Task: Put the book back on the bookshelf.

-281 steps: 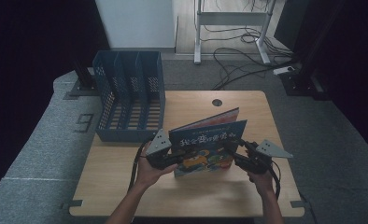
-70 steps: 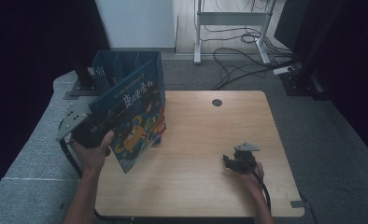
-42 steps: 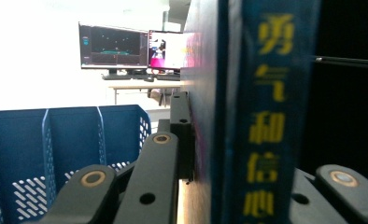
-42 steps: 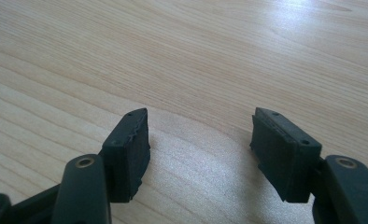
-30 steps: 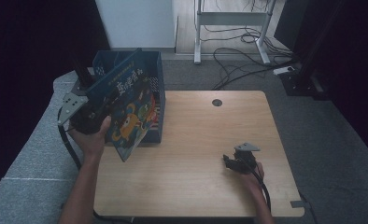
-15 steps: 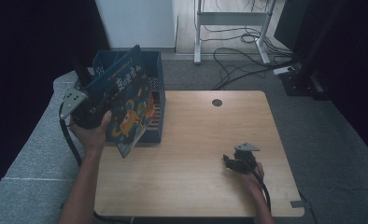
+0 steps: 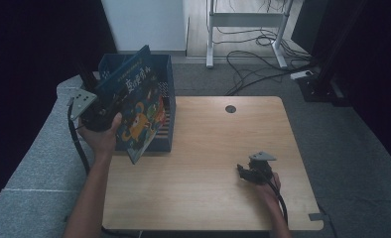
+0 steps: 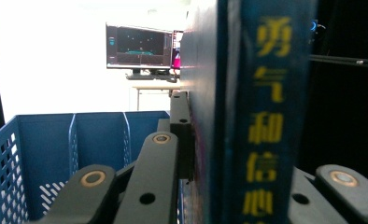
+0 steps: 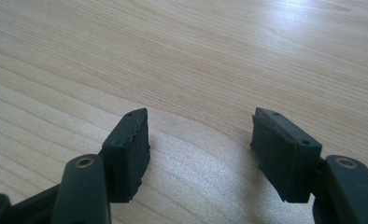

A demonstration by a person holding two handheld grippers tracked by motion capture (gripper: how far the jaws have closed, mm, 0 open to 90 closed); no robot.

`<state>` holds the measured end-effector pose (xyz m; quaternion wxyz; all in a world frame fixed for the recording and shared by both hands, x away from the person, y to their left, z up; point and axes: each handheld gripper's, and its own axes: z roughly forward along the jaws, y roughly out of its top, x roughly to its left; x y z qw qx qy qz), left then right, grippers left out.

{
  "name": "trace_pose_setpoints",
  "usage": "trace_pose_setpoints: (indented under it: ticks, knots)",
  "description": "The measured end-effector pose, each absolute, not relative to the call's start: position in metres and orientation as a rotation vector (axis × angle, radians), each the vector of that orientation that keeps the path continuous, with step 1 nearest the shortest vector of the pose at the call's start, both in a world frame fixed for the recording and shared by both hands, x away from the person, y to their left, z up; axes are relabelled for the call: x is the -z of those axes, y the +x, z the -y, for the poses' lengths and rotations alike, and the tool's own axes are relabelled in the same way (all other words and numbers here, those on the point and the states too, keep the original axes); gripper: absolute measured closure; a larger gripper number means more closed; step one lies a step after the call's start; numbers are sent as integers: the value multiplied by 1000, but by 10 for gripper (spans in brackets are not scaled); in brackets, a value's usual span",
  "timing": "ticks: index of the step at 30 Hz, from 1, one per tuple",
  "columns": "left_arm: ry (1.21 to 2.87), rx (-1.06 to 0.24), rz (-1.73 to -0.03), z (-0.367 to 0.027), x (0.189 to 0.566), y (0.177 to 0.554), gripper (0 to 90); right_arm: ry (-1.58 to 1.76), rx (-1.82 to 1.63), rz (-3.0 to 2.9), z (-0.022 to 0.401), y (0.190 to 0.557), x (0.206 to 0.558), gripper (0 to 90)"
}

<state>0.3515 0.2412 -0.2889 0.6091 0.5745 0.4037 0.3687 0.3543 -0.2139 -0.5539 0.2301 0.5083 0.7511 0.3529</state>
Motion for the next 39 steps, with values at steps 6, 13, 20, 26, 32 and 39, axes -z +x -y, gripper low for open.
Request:
trace_pose_setpoints:
  ticks: [6, 13, 20, 26, 32, 39]
  knots:
    - [1320, -861, -942, -239, 289, 357, 820, 1399, -971, -2066, 214, 354, 554, 362]
    - [1323, -885, -954, -235, 289, 365, 821, 1400, -969, -2065, 214, 354, 554, 361]
    - [1314, -896, -962, -230, 290, 376, 820, 1400, -970, -2065, 214, 354, 554, 361]
    - [1308, -905, -972, -227, 292, 382, 820, 1401, -969, -2064, 214, 354, 554, 360]
    - [1315, -912, -991, -223, 291, 391, 820, 1406, -970, -2062, 214, 354, 554, 360]
    - [1320, -926, -995, -218, 292, 400, 820, 1407, -971, -2061, 214, 354, 554, 360]
